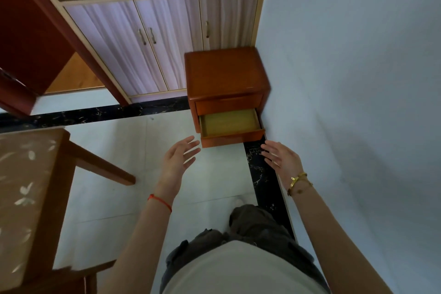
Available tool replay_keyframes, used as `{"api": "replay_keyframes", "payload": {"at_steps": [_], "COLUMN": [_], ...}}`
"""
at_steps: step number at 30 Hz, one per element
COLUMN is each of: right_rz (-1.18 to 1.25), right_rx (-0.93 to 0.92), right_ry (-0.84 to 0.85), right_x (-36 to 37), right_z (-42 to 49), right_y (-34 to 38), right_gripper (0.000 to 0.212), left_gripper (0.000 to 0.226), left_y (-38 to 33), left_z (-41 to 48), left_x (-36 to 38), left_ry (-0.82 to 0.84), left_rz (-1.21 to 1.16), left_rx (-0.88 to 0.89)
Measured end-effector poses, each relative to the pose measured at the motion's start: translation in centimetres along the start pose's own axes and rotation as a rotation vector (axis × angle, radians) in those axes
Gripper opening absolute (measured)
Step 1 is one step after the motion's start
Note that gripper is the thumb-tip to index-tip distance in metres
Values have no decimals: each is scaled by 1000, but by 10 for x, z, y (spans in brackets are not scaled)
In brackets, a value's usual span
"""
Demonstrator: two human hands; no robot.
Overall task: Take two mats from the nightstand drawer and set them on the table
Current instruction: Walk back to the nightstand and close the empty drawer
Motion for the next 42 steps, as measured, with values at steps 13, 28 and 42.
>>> {"api": "replay_keyframes", "payload": {"at_steps": [13,28,42], "right_rz": [-138,-123,-170], "right_rx": [159,377,323], "right_ry": [19,-23,-172], "right_x": [3,35,7], "right_z": [162,394,603], "right_y": [26,-136,-325], "right_gripper": [28,39,37], "left_gripper": [34,35,33], "left_y": [-8,135,349], "left_z": [135,356,534], "left_x": [45,30,10], "left_ry": [-85,-149,-10], "left_rz": [48,180,274], "left_rx": [-70,-275,-226]}}
Point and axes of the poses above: each hand's wrist, its own z-axis towards the middle knuckle, its own x-axis out of the palm, y = z × x, the point moved 5 cm from there along z, towards the middle knuckle, and after that the axes turned 5 degrees about -z, right-handed, at the moved point
